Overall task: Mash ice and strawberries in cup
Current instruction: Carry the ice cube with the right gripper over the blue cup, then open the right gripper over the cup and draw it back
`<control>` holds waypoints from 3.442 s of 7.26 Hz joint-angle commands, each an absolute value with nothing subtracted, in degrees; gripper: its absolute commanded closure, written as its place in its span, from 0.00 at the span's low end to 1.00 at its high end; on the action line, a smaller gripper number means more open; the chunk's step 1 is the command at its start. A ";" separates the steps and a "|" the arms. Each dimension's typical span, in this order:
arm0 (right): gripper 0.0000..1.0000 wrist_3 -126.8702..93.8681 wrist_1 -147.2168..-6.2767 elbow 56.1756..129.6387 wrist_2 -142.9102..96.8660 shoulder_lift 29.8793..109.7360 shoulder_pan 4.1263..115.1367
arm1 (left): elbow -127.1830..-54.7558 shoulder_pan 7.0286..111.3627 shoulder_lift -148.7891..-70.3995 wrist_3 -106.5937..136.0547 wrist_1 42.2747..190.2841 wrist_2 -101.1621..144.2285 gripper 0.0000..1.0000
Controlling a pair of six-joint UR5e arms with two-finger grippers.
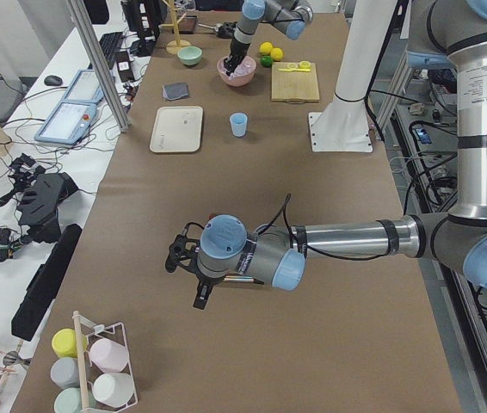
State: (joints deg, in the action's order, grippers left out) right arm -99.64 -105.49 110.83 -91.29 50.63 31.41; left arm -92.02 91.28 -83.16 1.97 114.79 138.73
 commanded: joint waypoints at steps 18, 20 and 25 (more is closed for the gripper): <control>0.11 -84.55 -83.05 94.74 -81.91 46.23 21.45 | -92.11 91.32 -82.00 2.11 116.02 138.69 0.02; 0.11 -84.38 -85.06 101.22 -85.75 49.90 23.19 | -93.25 91.23 -82.70 3.33 116.02 138.52 0.02; 0.11 -70.17 -94.66 113.72 -103.41 58.78 36.00 | -99.05 80.10 -86.91 23.69 116.10 137.81 0.02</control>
State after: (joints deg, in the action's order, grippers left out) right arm -74.36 -94.36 111.63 -98.69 56.03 32.21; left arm -98.29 83.41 -85.20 18.58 116.09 137.99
